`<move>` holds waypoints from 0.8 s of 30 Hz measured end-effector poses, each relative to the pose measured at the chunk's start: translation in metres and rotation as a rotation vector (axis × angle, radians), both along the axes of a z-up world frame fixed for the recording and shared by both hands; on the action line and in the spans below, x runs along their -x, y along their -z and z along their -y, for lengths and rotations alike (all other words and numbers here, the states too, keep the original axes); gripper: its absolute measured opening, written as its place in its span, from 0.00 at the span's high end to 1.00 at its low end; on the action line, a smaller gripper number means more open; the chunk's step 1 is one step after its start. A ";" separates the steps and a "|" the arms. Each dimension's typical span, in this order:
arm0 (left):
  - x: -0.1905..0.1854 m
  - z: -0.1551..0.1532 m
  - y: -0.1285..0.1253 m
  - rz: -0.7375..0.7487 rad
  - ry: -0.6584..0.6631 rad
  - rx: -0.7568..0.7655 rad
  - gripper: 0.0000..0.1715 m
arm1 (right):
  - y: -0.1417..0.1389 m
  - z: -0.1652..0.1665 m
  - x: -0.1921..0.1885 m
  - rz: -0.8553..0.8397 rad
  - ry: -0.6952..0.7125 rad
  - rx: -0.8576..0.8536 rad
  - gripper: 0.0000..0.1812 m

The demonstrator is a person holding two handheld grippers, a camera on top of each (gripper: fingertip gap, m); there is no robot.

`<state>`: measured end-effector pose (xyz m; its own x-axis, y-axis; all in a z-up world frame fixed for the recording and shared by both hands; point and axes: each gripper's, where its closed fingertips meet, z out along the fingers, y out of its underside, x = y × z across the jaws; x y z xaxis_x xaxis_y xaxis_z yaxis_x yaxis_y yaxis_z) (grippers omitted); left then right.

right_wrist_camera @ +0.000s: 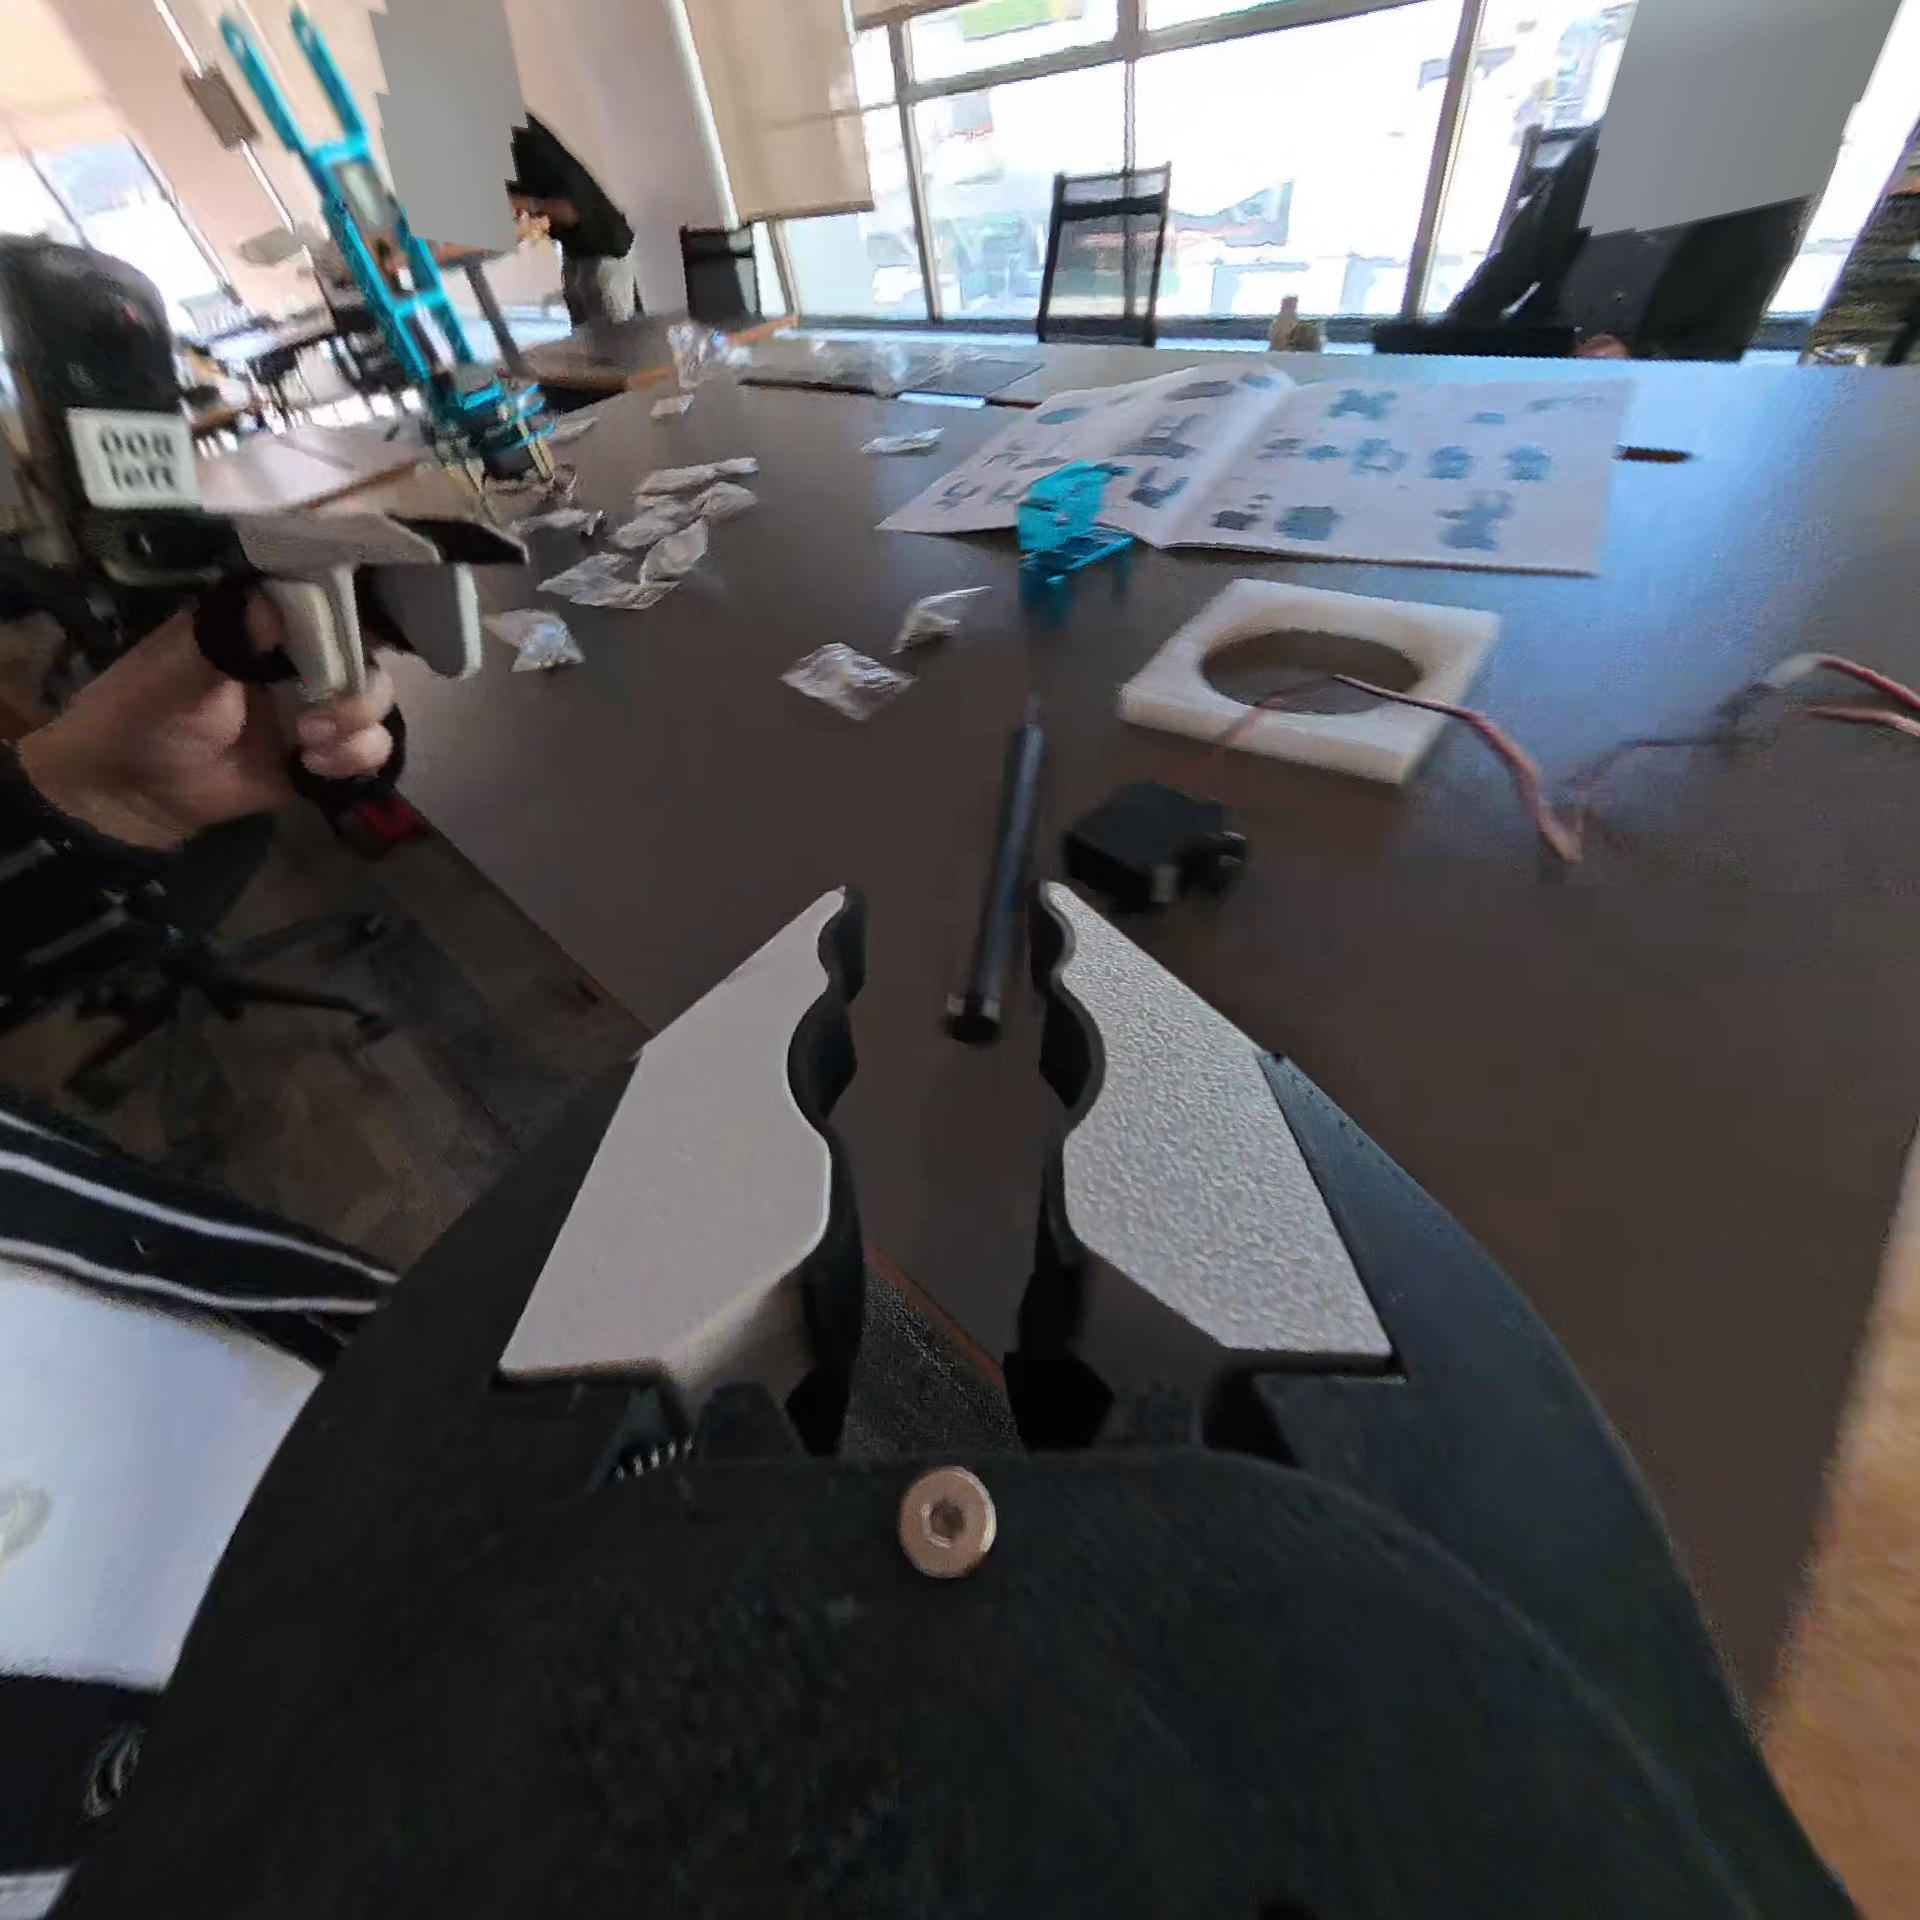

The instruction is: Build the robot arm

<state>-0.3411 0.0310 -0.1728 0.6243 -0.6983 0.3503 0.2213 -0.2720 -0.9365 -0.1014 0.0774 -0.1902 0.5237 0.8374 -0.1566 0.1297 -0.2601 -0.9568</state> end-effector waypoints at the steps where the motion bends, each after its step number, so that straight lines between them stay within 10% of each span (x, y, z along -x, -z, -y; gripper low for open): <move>1: -0.021 -0.007 0.001 0.020 0.013 -0.004 0.83 | -0.002 -0.010 -0.022 -0.027 0.011 0.018 0.84; 6: -0.084 -0.036 0.004 0.077 -0.027 0.015 0.84 | -0.018 -0.086 -0.065 0.019 -0.046 0.131 0.87; 14: -0.100 -0.084 -0.008 0.034 -0.014 -0.019 0.87 | 0.023 -0.238 0.018 0.307 -0.221 0.111 0.92; 24: -0.119 -0.135 -0.029 -0.033 -0.164 -0.023 0.87 | 0.099 -0.238 0.059 0.654 -0.572 0.214 0.99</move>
<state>-0.2223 0.1663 -0.1436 0.7418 -0.5935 0.3123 0.2296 -0.2128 -0.9497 -0.1602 0.3153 -0.2897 0.0742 0.9850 -0.1560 0.7968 -0.1526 -0.5846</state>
